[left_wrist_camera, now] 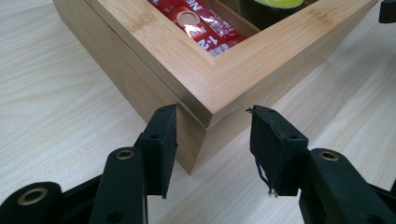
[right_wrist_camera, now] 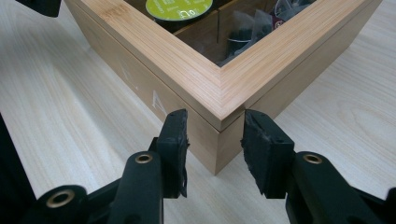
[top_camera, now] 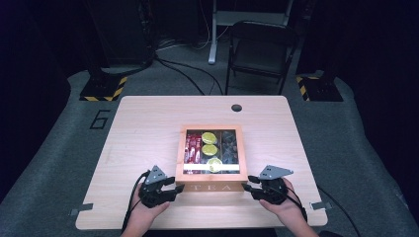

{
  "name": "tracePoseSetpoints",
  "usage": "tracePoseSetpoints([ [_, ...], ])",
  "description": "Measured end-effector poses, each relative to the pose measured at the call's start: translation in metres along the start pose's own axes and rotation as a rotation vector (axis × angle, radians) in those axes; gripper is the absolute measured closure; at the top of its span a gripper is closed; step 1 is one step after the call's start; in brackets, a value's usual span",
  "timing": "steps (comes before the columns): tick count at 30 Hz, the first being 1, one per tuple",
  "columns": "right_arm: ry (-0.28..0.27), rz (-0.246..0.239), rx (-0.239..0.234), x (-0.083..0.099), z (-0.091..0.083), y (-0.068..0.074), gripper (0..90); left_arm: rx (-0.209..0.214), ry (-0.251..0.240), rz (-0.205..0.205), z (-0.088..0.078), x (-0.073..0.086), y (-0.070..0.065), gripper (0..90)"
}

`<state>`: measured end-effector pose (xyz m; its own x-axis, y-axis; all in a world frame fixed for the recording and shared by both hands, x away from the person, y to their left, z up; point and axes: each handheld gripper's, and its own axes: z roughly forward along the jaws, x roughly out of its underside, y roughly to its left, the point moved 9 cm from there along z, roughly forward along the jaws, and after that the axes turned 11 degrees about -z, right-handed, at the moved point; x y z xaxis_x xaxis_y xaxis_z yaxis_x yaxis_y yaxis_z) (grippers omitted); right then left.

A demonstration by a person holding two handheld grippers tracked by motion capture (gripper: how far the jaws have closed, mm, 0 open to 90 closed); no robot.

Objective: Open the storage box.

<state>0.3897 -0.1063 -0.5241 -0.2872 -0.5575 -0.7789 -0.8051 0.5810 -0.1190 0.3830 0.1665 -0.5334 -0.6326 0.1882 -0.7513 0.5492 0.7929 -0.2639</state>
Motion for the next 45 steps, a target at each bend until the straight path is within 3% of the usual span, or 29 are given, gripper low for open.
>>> tracePoseSetpoints([
  [5,0.006,-0.01,-0.004,0.001,0.002,-0.001,60.4,-0.01,-0.01,-0.005,0.0,-0.002,0.001,53.9],
  [7,-0.001,0.008,0.001,0.0,0.004,-0.002,60.2,-0.005,-0.007,-0.016,0.0,-0.003,0.001,53.6],
  [9,0.012,-0.01,-0.003,0.0,0.005,-0.002,59.9,-0.008,0.001,-0.004,-0.001,-0.003,0.001,53.7],
  [17,0.001,0.004,0.0,-0.004,0.004,-0.002,59.9,-0.021,-0.004,0.01,-0.002,-0.008,-0.001,54.2],
  [19,-0.004,0.014,0.004,-0.006,0.003,-0.002,59.9,-0.024,-0.017,0.02,-0.003,-0.011,-0.003,54.6],
  [24,-0.028,0.023,-0.006,-0.015,-0.004,-0.005,59.7,-0.021,-0.046,0.004,-0.007,-0.021,-0.007,54.5],
  [37,-0.053,0.003,0.03,-0.038,-0.016,-0.016,59.6,-0.024,-0.08,-0.023,-0.02,-0.047,-0.01,54.0],
  [45,-0.066,-0.016,0.054,-0.054,-0.025,-0.023,58.8,-0.064,-0.097,-0.014,-0.027,-0.063,-0.008,53.7],
])
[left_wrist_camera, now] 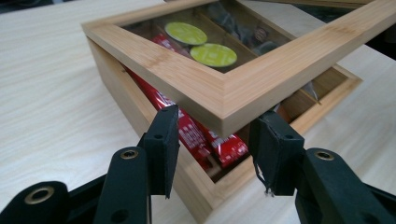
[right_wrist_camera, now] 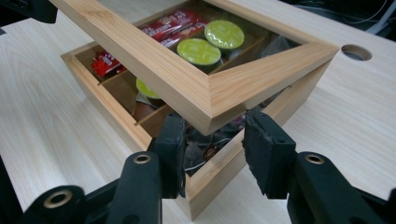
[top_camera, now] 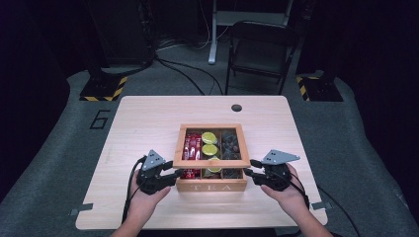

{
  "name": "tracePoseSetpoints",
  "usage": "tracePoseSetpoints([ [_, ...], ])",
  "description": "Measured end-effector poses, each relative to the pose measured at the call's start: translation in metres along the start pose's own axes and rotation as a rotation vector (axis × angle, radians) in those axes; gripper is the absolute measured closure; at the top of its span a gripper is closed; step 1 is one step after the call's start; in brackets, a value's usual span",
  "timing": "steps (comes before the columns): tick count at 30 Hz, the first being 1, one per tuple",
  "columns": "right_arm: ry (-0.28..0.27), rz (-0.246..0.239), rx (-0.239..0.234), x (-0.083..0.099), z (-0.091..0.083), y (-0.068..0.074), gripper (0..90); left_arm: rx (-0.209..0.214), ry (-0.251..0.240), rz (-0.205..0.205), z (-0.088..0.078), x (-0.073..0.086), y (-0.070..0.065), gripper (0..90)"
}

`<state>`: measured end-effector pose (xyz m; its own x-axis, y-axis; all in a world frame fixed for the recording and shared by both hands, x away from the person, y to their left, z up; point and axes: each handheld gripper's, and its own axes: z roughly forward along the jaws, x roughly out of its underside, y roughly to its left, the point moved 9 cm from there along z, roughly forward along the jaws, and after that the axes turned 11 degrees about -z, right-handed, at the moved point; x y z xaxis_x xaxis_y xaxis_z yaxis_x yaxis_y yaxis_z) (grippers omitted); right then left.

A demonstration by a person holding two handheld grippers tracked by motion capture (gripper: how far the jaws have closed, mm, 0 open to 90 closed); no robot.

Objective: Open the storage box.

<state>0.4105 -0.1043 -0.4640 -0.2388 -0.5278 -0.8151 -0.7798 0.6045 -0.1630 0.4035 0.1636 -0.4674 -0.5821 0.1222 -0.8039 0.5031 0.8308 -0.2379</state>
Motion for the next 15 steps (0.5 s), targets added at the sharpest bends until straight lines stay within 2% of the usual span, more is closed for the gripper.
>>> tracePoseSetpoints([
  [11,-0.045,0.009,0.006,-0.026,-0.007,-0.015,58.7,-0.024,-0.058,0.014,-0.009,-0.03,-0.001,53.9],
  [15,-0.052,0.005,0.013,-0.031,-0.008,-0.018,58.6,-0.026,-0.07,0.01,-0.009,-0.034,-0.001,53.9],
])
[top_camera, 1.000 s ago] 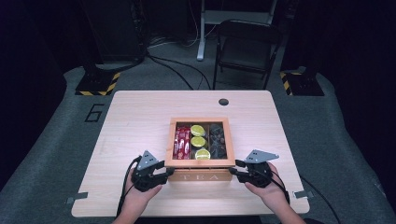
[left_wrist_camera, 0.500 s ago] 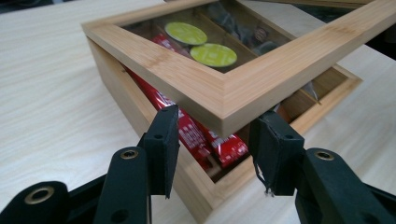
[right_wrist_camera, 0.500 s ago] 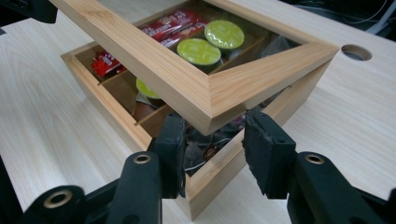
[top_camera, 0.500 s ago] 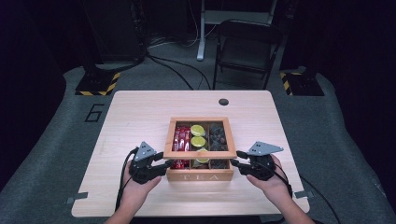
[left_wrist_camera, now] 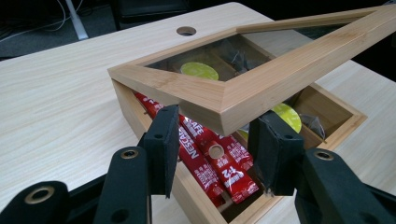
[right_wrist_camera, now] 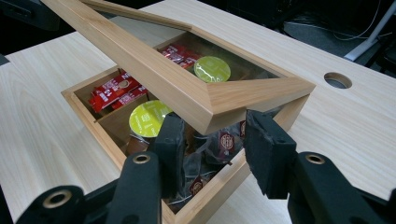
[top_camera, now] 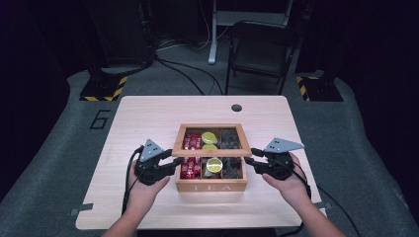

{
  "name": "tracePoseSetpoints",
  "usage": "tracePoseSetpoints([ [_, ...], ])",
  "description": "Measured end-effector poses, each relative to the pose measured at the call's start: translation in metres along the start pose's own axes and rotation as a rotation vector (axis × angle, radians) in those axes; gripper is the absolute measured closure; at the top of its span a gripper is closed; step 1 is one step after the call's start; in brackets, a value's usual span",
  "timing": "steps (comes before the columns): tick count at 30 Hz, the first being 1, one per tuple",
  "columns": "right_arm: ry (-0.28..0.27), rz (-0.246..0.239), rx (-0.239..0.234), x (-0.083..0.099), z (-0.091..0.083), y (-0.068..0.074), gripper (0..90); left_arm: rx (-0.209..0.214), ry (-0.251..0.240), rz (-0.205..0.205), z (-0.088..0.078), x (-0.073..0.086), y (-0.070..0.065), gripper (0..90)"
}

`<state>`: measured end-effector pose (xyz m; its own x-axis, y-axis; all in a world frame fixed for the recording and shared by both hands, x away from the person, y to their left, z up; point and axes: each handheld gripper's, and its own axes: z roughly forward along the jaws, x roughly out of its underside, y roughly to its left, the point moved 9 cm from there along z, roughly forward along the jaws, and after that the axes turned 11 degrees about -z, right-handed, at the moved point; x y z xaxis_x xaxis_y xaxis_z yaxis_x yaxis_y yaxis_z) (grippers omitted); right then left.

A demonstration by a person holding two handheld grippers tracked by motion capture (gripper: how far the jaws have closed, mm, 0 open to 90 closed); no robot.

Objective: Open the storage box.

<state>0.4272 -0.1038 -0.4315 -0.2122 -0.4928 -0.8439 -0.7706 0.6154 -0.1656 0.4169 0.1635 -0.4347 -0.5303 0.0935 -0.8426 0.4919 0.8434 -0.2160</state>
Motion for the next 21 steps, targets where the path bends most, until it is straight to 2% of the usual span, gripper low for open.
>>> tracePoseSetpoints([
  [4,-0.003,0.001,0.005,-0.004,0.0,-0.002,58.6,0.0,0.001,0.013,-0.001,-0.005,0.0,53.9],
  [14,-0.008,-0.009,0.017,-0.016,-0.001,-0.01,57.6,-0.012,-0.024,0.004,-0.002,-0.02,0.001,53.7],
  [21,0.001,-0.049,0.028,-0.031,-0.001,-0.018,55.5,-0.015,-0.028,0.023,-0.002,-0.036,0.002,53.4],
])
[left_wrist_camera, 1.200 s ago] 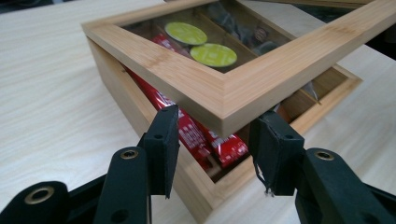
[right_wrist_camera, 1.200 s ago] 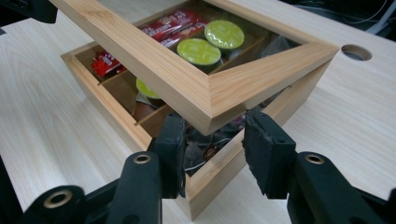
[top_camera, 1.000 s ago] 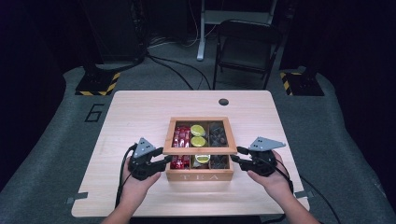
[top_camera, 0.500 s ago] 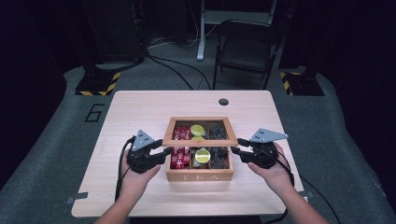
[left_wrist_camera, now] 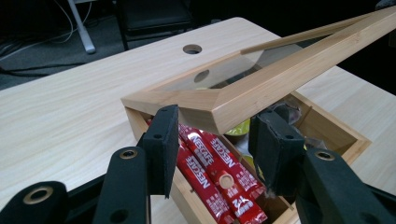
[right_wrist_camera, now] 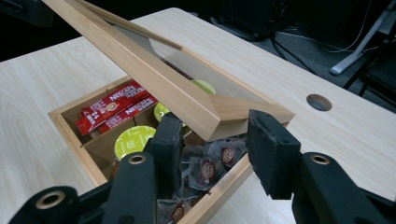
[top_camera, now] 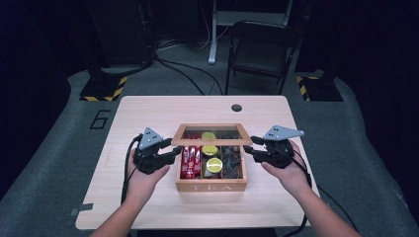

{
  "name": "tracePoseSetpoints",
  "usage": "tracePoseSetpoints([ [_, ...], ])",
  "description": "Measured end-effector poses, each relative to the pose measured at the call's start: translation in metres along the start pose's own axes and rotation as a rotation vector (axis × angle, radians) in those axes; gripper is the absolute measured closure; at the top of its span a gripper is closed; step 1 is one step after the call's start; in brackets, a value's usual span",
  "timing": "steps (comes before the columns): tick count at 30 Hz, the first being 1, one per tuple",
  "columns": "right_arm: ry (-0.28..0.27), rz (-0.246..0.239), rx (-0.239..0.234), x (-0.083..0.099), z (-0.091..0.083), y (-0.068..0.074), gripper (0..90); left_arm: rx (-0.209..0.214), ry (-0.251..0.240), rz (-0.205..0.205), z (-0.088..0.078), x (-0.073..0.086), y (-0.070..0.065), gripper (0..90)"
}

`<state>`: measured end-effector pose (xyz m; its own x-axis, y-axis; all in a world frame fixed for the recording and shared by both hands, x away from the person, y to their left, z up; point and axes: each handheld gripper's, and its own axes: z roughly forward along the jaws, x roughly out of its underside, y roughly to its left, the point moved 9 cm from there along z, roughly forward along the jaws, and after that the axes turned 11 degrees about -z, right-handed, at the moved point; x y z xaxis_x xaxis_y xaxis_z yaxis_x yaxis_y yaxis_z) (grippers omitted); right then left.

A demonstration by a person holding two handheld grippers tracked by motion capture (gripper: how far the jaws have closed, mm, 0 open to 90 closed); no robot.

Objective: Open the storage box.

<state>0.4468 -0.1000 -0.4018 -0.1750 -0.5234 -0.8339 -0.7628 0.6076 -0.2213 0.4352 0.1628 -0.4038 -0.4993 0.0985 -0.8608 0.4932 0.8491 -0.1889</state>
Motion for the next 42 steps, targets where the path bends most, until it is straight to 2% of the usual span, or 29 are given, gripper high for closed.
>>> tracePoseSetpoints([
  [2,0.003,-0.008,0.007,-0.003,0.0,-0.002,55.0,0.004,-0.002,-0.002,0.0,-0.003,0.001,53.4],
  [12,-0.01,0.018,0.015,-0.013,0.002,-0.01,54.4,0.012,-0.012,-0.022,0.002,-0.015,0.004,53.5],
  [13,-0.011,0.033,0.02,-0.015,0.003,-0.011,54.3,0.011,-0.012,-0.026,0.002,-0.017,0.004,53.6],
  [14,-0.012,0.019,0.023,-0.016,0.003,-0.012,54.2,0.01,-0.016,-0.022,0.002,-0.019,0.005,53.6],
  [17,-0.016,0.023,0.029,-0.019,0.003,-0.014,54.1,0.008,-0.023,-0.035,0.004,-0.023,0.006,53.7],
  [23,-0.02,0.022,0.047,-0.027,0.006,-0.021,54.0,-0.011,-0.03,-0.032,0.006,-0.032,0.007,53.5],
  [31,-0.024,0.017,0.065,-0.037,0.009,-0.031,53.4,-0.002,-0.041,-0.047,0.009,-0.045,0.011,53.6],
  [34,-0.02,0.001,0.075,-0.039,0.012,-0.033,53.2,-0.005,-0.042,-0.04,0.011,-0.049,0.012,53.6],
  [36,-0.019,0.004,0.078,-0.04,0.013,-0.034,53.2,-0.011,-0.038,-0.028,0.012,-0.051,0.013,53.5],
  [42,-0.023,0.005,0.09,-0.042,0.018,-0.04,53.3,-0.013,-0.035,-0.028,0.014,-0.056,0.014,53.6],
])
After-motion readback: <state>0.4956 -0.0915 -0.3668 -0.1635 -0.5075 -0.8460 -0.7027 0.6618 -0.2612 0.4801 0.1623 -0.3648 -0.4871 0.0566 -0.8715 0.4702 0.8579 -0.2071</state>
